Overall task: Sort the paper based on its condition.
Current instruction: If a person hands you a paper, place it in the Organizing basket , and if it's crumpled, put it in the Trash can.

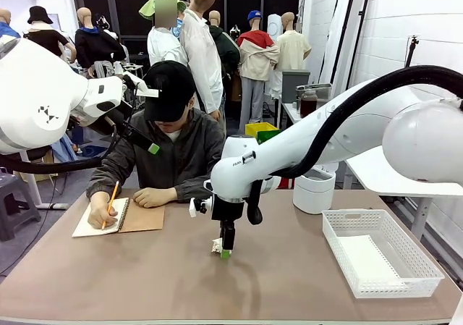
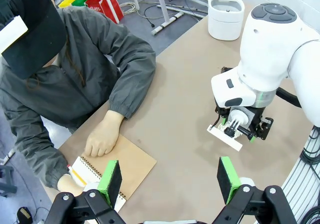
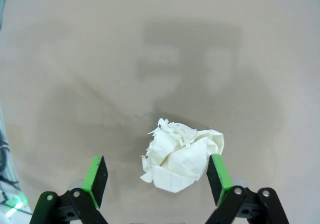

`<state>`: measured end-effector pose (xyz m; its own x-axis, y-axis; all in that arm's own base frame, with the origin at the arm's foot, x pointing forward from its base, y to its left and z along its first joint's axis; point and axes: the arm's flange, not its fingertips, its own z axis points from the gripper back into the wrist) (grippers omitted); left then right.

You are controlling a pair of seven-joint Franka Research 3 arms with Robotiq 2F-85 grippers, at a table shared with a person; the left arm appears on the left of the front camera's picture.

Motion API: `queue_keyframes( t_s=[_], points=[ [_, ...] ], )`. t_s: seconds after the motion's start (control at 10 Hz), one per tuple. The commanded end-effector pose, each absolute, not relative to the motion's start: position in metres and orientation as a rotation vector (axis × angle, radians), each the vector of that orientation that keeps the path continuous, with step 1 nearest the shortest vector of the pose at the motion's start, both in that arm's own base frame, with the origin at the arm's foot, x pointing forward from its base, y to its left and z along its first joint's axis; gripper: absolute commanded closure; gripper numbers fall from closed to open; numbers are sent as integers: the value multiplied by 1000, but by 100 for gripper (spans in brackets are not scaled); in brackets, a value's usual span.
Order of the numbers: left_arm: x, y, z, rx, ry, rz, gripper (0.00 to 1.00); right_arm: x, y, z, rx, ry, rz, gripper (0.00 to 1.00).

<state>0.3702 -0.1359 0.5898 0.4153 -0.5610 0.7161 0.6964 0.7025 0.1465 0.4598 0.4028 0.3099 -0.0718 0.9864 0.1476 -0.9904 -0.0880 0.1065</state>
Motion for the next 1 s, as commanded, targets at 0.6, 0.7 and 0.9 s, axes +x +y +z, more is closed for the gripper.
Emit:
queue_keyframes(
  t_s=[0.6,0.7,0.9],
  points=[
    [370,-135,590,-188,-821,-780,0,475,412,299,178,-41,1668,39],
    [370,-135,590,-188,-821,-780,0,475,412,298,168,-44,1657,39],
    [370,-135,590,-188,-821,-780,0,477,411,298,171,-50,1634,58]
  ],
)
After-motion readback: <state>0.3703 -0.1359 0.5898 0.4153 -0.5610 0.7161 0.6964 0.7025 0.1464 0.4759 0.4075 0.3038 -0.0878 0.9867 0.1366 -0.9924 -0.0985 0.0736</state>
